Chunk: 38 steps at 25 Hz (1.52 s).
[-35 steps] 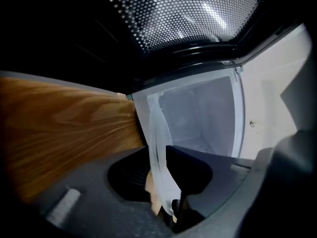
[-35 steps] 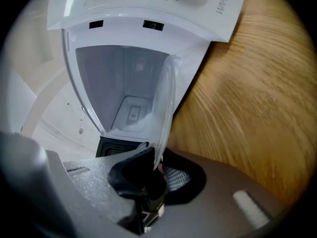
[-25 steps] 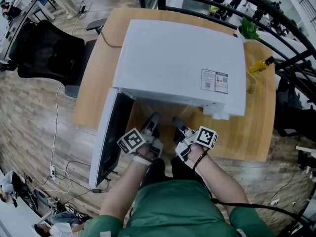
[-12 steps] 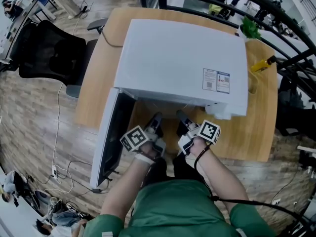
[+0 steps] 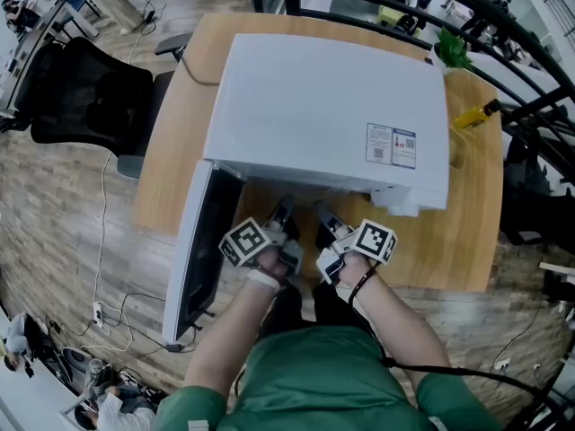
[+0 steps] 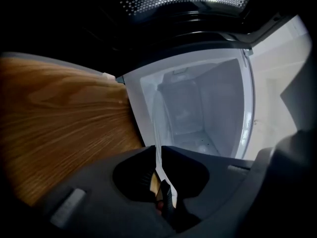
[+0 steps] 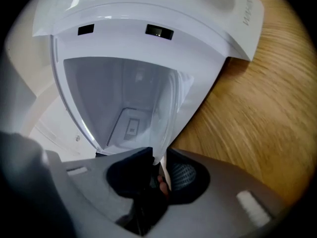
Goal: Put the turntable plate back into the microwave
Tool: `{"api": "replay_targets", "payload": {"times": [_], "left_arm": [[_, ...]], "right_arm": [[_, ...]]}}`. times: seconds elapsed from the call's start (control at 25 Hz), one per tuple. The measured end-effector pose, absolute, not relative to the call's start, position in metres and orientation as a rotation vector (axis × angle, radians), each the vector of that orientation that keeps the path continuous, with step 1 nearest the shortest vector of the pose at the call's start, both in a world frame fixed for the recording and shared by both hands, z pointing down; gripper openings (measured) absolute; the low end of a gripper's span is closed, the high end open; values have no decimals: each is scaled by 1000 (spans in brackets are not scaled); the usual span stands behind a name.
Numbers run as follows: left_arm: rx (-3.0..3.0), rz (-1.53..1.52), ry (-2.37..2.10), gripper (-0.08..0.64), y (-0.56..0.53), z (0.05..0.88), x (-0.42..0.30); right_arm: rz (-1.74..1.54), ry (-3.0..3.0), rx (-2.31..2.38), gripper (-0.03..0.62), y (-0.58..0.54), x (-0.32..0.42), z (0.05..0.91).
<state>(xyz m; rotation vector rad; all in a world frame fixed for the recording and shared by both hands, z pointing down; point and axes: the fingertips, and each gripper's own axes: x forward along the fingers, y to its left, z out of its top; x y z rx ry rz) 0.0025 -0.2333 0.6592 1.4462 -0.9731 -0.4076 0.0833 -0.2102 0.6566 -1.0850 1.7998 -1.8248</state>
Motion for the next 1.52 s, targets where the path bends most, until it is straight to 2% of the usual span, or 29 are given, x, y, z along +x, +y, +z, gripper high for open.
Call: {"api": "replay_targets", "payload": {"times": [0.12,0.44,1.52], "left_arm": [[1457,-403,-978,46,-240,659,3],[1505,-395,-938,80,-238,652,9],[1500,-348,-925,54,-259,660,35]], "right_arm": [[-1837,1809,-1101,32,-214,82,660],[-1836,1788,-1100,31,-221,81,660],[-1835,1778,-1140,31,-255,85,664]]}}
